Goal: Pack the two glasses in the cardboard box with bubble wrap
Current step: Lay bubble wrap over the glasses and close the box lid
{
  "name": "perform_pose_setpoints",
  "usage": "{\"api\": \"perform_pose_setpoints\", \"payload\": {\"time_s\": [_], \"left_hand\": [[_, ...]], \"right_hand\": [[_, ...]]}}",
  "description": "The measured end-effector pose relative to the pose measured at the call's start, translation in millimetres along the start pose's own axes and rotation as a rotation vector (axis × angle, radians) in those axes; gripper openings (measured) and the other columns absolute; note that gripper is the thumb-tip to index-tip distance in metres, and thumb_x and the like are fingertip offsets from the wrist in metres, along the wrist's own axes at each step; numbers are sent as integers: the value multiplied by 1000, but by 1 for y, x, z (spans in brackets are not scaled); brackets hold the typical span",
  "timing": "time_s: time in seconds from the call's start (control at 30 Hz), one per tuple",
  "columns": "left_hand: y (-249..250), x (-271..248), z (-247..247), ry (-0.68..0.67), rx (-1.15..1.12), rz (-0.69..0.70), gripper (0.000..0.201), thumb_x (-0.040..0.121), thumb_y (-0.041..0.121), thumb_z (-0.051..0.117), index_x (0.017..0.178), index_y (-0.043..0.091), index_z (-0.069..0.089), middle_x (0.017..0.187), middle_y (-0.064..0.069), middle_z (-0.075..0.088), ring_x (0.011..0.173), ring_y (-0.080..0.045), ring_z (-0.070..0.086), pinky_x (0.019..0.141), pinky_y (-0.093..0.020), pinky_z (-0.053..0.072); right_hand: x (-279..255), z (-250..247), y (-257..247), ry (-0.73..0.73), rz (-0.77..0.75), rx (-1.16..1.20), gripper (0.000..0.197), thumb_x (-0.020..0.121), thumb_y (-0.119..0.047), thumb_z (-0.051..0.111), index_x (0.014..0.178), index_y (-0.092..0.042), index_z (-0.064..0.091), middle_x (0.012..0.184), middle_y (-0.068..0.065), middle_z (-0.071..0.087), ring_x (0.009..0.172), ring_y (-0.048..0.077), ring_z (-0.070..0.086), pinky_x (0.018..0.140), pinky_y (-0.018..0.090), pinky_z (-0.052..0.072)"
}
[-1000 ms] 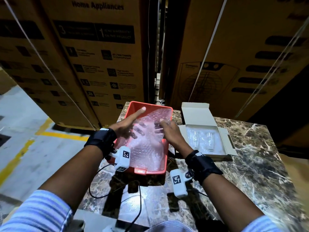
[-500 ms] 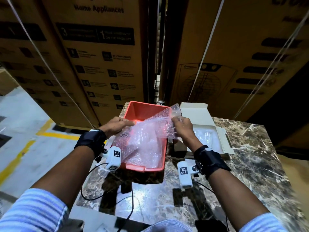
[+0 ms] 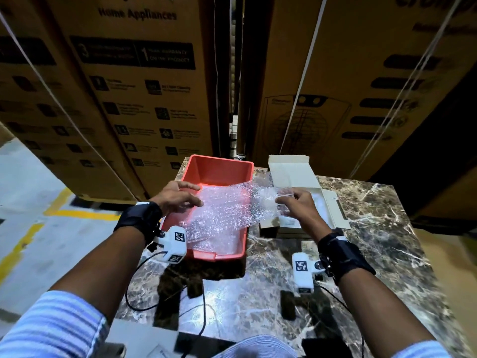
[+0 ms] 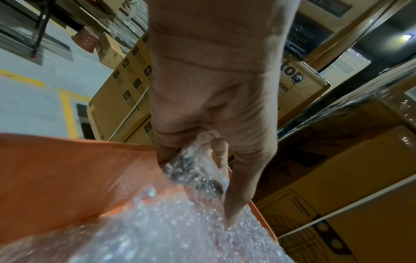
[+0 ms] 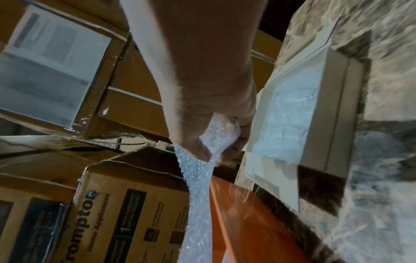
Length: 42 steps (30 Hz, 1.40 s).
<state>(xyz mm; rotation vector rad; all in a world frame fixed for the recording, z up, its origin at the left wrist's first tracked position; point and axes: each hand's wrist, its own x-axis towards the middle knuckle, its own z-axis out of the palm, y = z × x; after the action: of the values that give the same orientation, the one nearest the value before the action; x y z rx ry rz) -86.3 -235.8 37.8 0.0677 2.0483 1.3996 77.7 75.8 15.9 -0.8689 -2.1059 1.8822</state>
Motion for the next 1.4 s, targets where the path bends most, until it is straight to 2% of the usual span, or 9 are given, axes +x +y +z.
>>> {"api": "perform_pose_setpoints", "payload": {"time_s": [0.2, 0.33, 0.57, 0.77, 0.9, 1.03, 1.13, 1.23, 1.4], "left_hand": [[-1, -3, 22, 98, -66, 57, 36, 80, 6, 86, 109, 2, 64, 57, 1, 67, 46, -9, 62, 41, -20, 46], [0, -7, 48, 139, -216, 106, 23, 92, 8, 76, 109, 8, 62, 92, -10, 74, 60, -18, 74, 49, -27, 59], [9, -10, 100, 139, -127, 254, 19, 98, 8, 69, 111, -1, 58, 91, -14, 63, 55, -22, 72, 39, -26, 46], [20, -12, 150, 66, -52, 323, 12, 97, 7, 67, 90, 12, 60, 67, -3, 53, 49, -17, 45, 36, -15, 27], [10, -15, 185, 18, -63, 374, 4, 99, 9, 65, 99, 5, 66, 58, 7, 56, 41, -5, 42, 40, -17, 32], [-5, -20, 215, 5, -37, 349, 7, 100, 13, 66, 93, 12, 66, 80, -10, 63, 48, -11, 52, 48, -24, 41], [-16, -27, 237, -3, -37, 315, 6, 101, 11, 63, 95, 12, 64, 76, -4, 60, 48, -13, 49, 40, -20, 39], [-28, -29, 261, -1, -14, 338, 9, 99, 10, 64, 92, 15, 67, 71, 1, 59, 57, -14, 53, 50, -27, 45], [-62, -16, 297, 3, 12, 280, 16, 98, 12, 68, 83, 17, 67, 73, -1, 66, 71, -21, 61, 63, -31, 49]], "right_hand": [[-9, -23, 24, 107, 60, 116, 11, 89, -5, 76, 100, -5, 72, 94, 13, 75, 75, 22, 75, 67, 31, 60], [-18, -37, 30, 148, 63, 125, 12, 92, -5, 72, 105, -5, 72, 98, 15, 77, 84, 28, 77, 70, 36, 62], [-36, -79, 49, 262, -26, 41, 3, 91, -10, 74, 91, -12, 76, 92, 12, 77, 80, 24, 77, 71, 34, 60], [-52, -124, 67, 332, -62, -5, 20, 92, -20, 76, 107, -7, 75, 93, 9, 74, 78, 23, 71, 55, 27, 55], [-67, -153, 77, 360, -35, -44, 18, 90, -17, 77, 106, -9, 73, 97, 9, 74, 84, 26, 72, 60, 31, 57], [-76, -181, 100, 373, 15, -87, 30, 88, -17, 79, 113, -3, 70, 103, 14, 73, 80, 23, 71, 54, 24, 53], [-88, -197, 112, 378, 46, -88, 40, 87, -19, 81, 119, 0, 67, 104, 13, 72, 82, 26, 71, 55, 28, 56], [-105, -213, 115, 386, 74, -84, 27, 91, -13, 76, 112, -17, 59, 82, -1, 63, 72, 22, 65, 59, 33, 55], [-108, -238, 155, 410, 155, -158, 27, 88, -24, 78, 76, -11, 58, 68, 11, 60, 62, 23, 58, 58, 42, 52]]}}
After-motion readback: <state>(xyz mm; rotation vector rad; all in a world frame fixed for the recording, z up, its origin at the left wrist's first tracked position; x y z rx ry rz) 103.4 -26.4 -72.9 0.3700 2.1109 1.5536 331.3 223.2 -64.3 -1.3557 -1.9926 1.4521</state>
